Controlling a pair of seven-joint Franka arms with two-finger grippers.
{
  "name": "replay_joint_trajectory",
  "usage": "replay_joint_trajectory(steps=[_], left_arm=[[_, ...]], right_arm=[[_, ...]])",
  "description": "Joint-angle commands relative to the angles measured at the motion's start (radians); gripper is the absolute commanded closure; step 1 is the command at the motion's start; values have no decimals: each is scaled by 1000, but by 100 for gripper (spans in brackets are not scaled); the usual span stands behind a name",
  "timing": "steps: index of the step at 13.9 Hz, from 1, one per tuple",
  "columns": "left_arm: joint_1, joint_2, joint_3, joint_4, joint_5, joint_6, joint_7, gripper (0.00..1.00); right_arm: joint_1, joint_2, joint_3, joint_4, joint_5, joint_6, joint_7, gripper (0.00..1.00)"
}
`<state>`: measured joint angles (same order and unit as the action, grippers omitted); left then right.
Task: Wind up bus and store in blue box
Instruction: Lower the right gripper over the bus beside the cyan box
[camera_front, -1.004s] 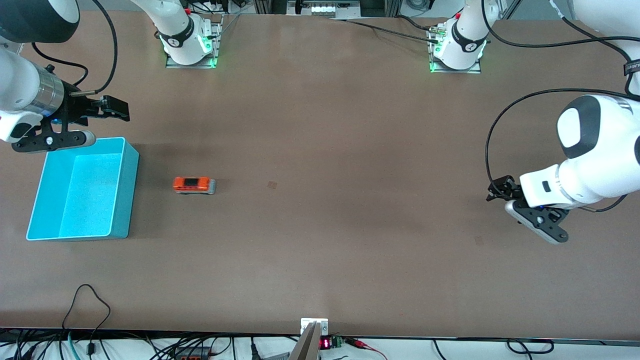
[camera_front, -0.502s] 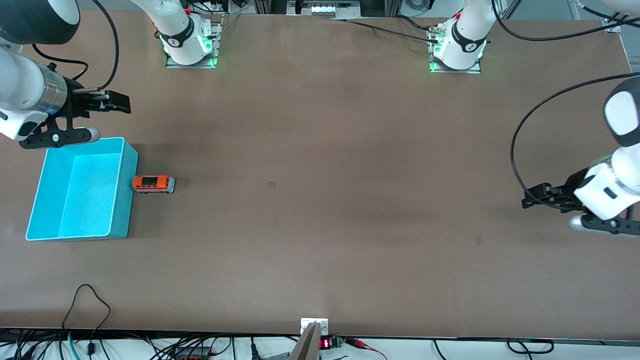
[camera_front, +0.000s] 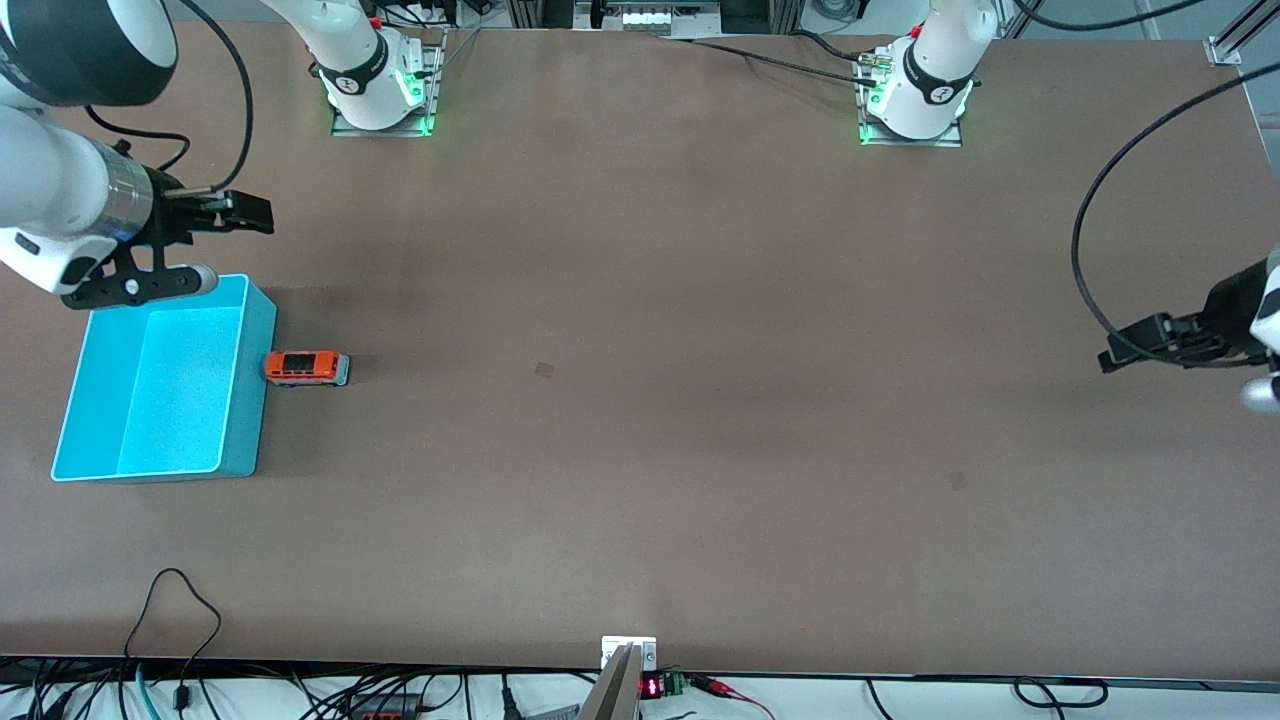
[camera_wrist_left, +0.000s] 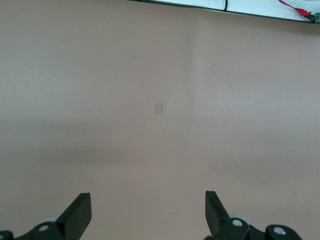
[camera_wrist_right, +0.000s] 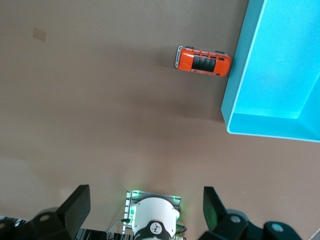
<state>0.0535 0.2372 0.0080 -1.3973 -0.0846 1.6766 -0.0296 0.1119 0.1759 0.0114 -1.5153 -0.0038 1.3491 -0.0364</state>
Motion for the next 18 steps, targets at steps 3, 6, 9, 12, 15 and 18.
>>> replay_joint_trajectory(steps=[3, 6, 9, 12, 15, 18], left_arm=[[-18, -104, 4, -158, 8, 84, -20, 0], [-15, -124, -6, -187, 6, 86, -20, 0], [-11, -174, -6, -244, 8, 92, -20, 0], [-11, -190, -17, -275, 8, 89, -18, 0], [-11, -193, -19, -273, 9, 84, -23, 0], [-9, -182, -17, -244, 16, 86, -9, 0]], right_arm=[[29, 48, -5, -46, -11, 114, -142, 0], [12, 47, -5, -164, -31, 284, -385, 0], [-9, 28, -4, -302, -33, 419, -628, 0], [-56, 5, -4, -459, -35, 617, -941, 0], [-89, 7, -4, -587, -36, 801, -1219, 0], [-109, 19, -5, -684, -59, 979, -1333, 0]])
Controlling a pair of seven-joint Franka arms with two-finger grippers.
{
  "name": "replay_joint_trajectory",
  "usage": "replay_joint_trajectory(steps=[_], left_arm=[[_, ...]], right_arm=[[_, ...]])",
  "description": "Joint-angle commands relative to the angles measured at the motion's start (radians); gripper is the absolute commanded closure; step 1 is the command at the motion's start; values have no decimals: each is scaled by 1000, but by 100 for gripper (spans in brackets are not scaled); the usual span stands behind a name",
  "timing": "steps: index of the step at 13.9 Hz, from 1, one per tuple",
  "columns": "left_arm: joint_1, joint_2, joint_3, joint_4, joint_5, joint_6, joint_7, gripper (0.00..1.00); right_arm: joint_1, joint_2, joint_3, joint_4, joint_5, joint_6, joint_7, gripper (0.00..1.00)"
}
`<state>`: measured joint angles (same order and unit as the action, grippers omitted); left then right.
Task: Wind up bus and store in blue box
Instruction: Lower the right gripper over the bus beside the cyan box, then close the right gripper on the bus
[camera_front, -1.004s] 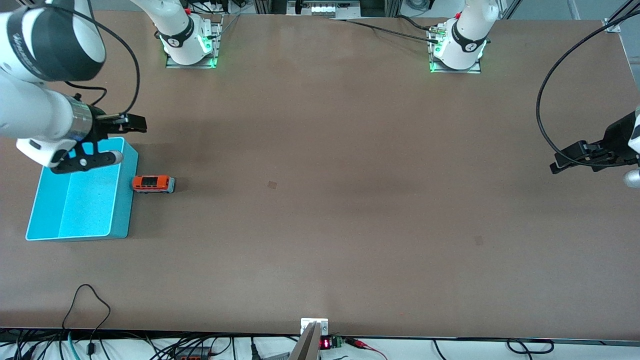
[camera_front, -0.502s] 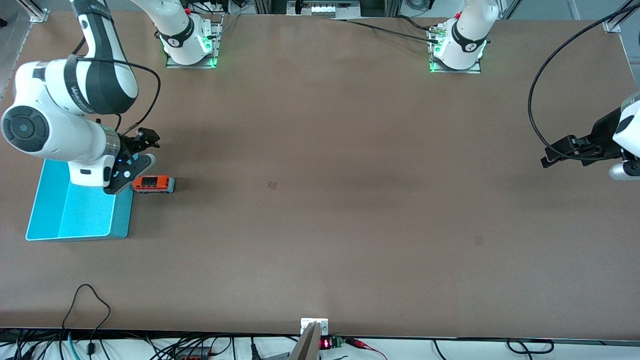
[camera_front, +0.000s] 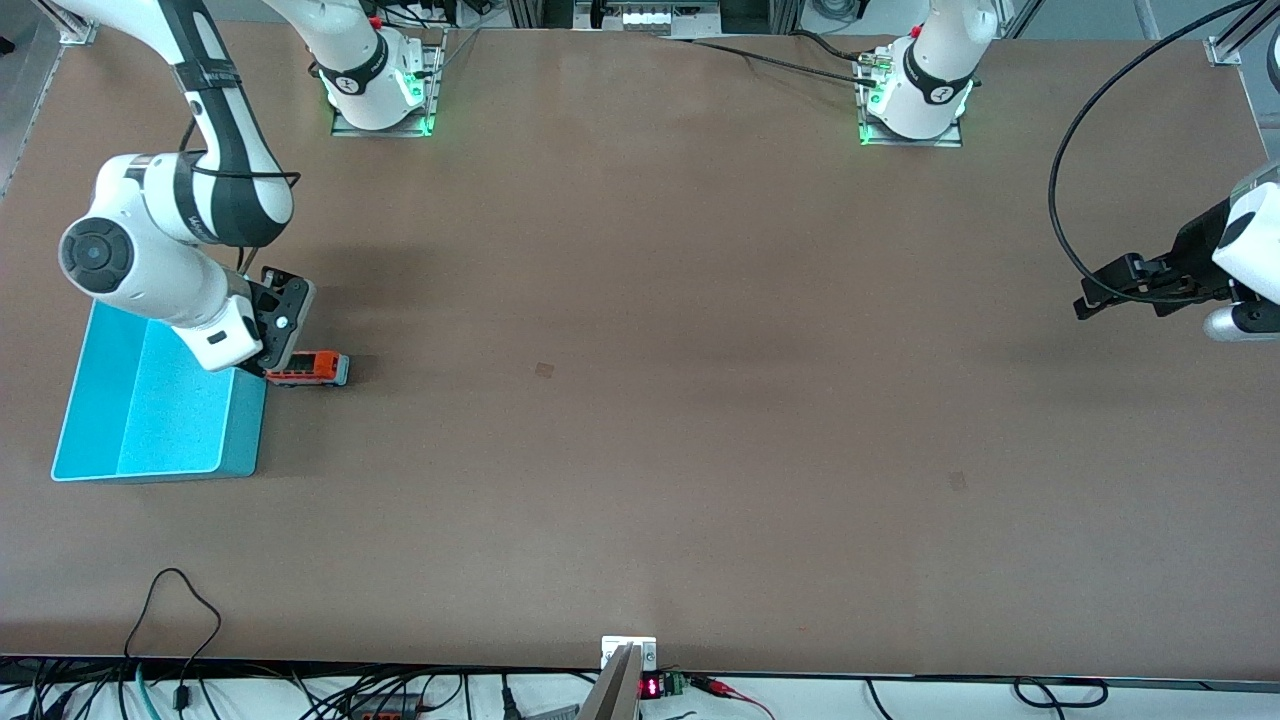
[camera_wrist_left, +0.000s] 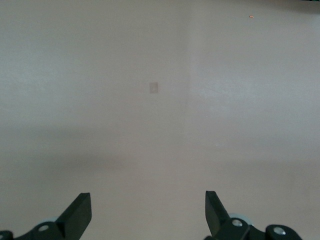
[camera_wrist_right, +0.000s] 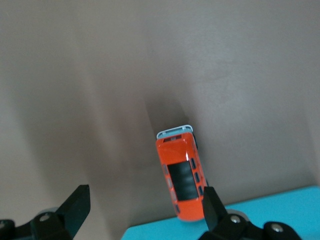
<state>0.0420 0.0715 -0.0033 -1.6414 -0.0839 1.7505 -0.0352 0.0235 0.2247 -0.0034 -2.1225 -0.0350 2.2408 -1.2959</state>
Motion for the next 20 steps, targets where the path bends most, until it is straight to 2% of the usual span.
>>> replay_joint_trajectory(steps=[1, 8, 20], left_arm=[[2, -16, -3, 15, 16, 8, -6, 0], [1, -13, -6, 14, 33, -22, -8, 0], [-5, -16, -10, 15, 59, -43, -9, 0]], right_arm=[[-20, -25, 10, -91, -52, 127, -107, 0], [-54, 45, 10, -102, -62, 269, -276, 0], [-71, 149, 11, -90, -56, 404, -278, 0]])
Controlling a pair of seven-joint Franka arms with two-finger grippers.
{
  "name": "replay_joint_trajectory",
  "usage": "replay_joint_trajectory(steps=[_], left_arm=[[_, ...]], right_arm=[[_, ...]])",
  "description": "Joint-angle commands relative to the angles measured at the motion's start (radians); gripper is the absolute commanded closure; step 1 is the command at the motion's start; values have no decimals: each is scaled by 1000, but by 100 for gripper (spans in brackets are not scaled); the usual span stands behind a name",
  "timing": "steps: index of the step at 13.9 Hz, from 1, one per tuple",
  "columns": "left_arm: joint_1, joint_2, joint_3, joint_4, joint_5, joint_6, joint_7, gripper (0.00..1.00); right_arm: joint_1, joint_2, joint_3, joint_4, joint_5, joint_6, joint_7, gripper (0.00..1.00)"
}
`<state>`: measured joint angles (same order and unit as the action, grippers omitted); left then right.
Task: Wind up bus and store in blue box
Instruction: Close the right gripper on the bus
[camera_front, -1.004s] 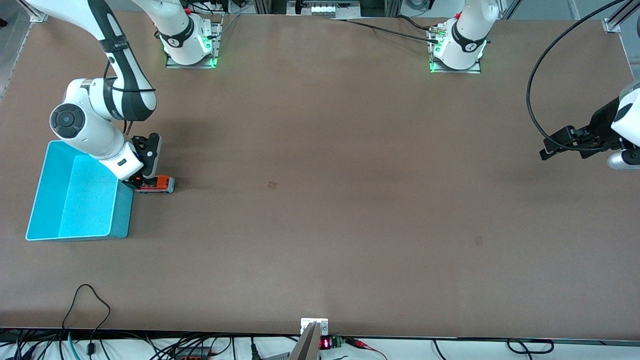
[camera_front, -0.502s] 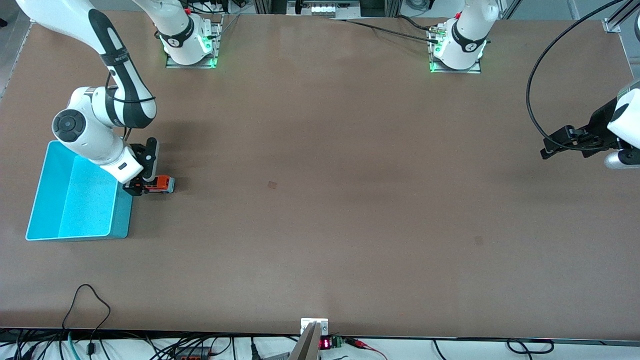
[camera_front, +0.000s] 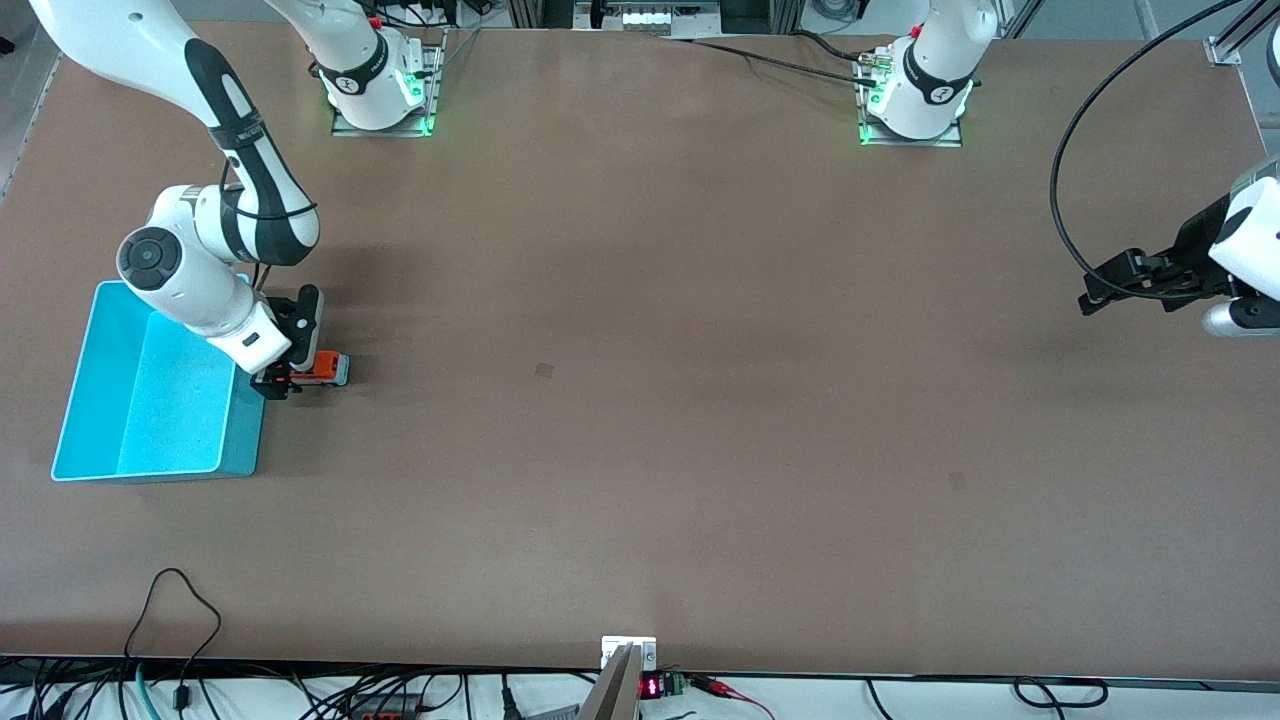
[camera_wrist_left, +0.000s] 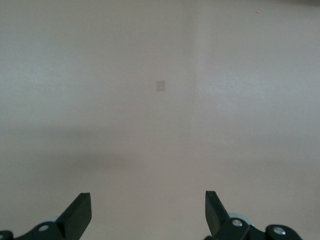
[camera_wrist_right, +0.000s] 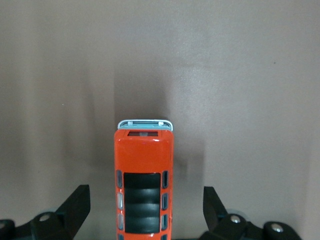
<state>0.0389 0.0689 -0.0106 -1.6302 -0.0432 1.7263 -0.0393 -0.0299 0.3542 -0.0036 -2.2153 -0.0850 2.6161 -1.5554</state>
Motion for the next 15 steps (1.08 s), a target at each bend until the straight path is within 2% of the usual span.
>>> replay_joint_trajectory(steps=[1, 3, 5, 6, 8, 9, 11, 13, 15], left_arm=[[-4, -14, -3, 6, 19, -17, -5, 0], [-4, -12, -3, 9, 19, -17, -5, 0], [-2, -11, -2, 9, 19, -16, -5, 0], [-1, -11, -2, 9, 19, -16, -5, 0], [-1, -9, -2, 9, 19, -14, -5, 0], [-2, -11, -2, 10, 19, -14, -5, 0], [-2, -11, -2, 10, 19, -14, -4, 0], [-4, -11, -2, 10, 19, -14, -4, 0], [-4, -11, -2, 10, 19, -13, -4, 0]], right_arm=[[-19, 26, 11, 3, -5, 38, -19, 0], [-19, 29, 11, 3, 4, 38, -11, 5], [-21, 32, 11, 3, 5, 39, -11, 24], [-19, 38, 11, 5, 5, 39, -11, 39], [-21, 37, 11, 5, 8, 39, -3, 82], [-25, 34, 11, 5, 10, 39, 1, 90], [-39, 29, 13, 5, 53, 39, 6, 100], [-36, 22, 13, 5, 154, 33, 20, 100], [-31, 14, 28, 35, 191, 27, 148, 100]])
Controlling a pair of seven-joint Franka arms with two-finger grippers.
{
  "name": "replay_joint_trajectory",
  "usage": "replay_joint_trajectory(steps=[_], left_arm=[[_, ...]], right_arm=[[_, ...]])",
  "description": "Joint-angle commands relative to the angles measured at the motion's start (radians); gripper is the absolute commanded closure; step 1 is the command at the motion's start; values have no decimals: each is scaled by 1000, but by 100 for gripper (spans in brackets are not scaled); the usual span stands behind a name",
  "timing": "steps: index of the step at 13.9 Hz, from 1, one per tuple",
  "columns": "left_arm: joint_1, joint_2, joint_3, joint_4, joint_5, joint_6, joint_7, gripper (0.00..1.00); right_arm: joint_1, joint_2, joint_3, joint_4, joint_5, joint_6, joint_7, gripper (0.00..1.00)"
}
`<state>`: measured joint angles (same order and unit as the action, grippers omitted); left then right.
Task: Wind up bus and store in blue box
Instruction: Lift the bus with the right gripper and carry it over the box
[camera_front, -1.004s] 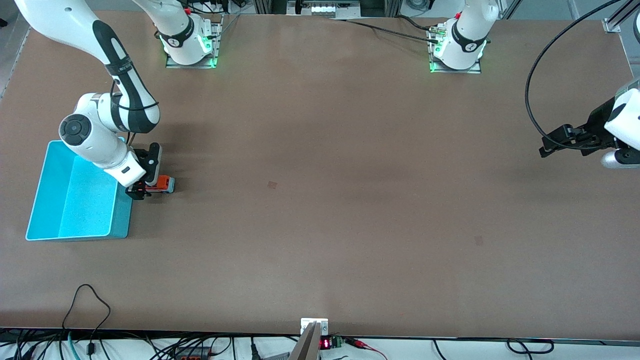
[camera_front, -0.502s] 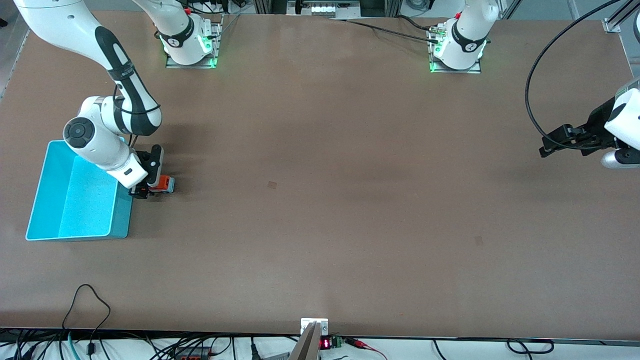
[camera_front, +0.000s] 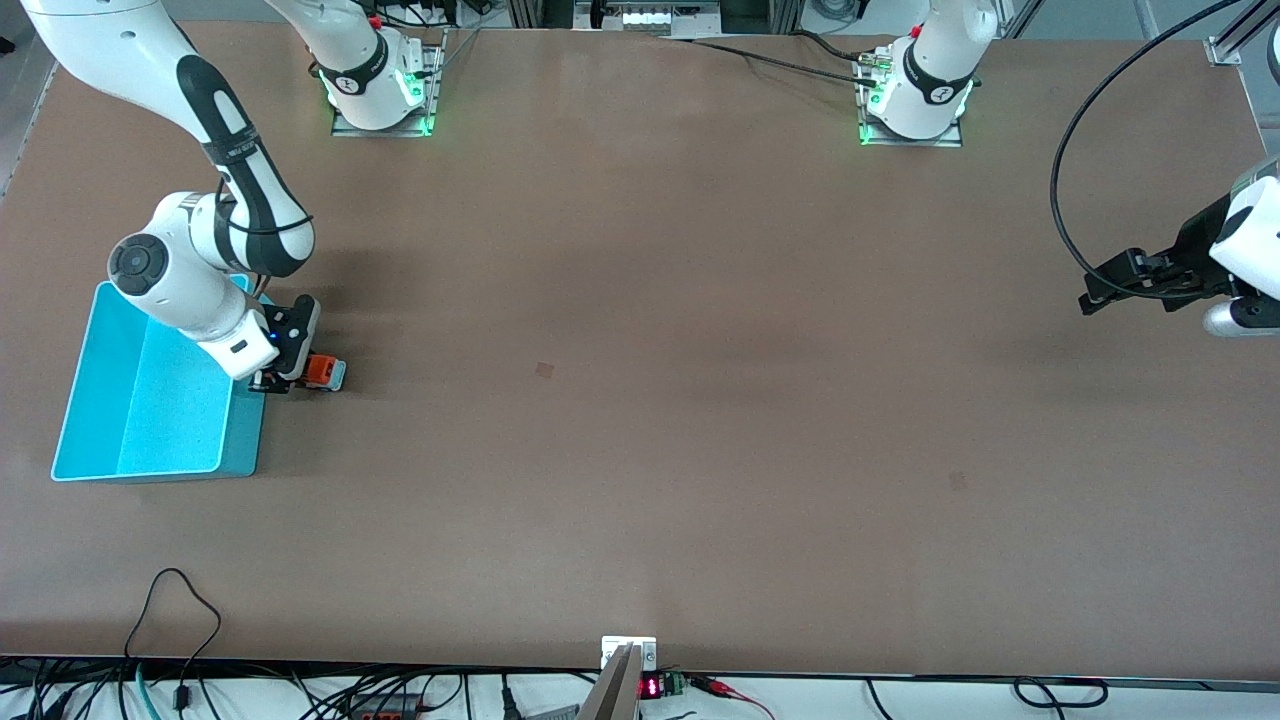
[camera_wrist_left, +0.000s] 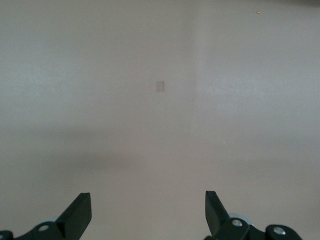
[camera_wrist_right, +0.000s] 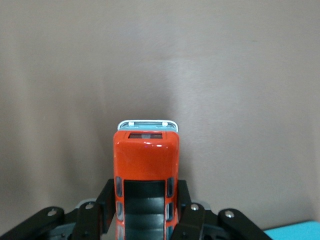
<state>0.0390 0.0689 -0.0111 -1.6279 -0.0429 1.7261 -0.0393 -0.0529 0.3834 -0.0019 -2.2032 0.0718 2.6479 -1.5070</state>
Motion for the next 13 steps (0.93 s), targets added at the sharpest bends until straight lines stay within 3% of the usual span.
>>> replay_joint_trajectory(steps=[1, 4, 6, 10, 13], left_arm=[[-5, -12, -3, 8, 18, -14, -4, 0], [-5, -9, -3, 8, 18, -14, -4, 0], [-5, -9, -1, 8, 18, -14, -4, 0], [-5, -8, -1, 8, 18, -14, -4, 0], [-7, -8, -1, 10, 18, -14, -4, 0]], right_arm=[[-8, -17, 52, 28, 34, -5, 205, 100], [-4, -40, 129, 78, 29, -38, 483, 100], [-4, -76, 131, 108, 29, -147, 712, 98], [-11, -130, 114, 171, -1, -374, 1025, 99], [-30, -149, 36, 194, -58, -434, 1149, 96]])
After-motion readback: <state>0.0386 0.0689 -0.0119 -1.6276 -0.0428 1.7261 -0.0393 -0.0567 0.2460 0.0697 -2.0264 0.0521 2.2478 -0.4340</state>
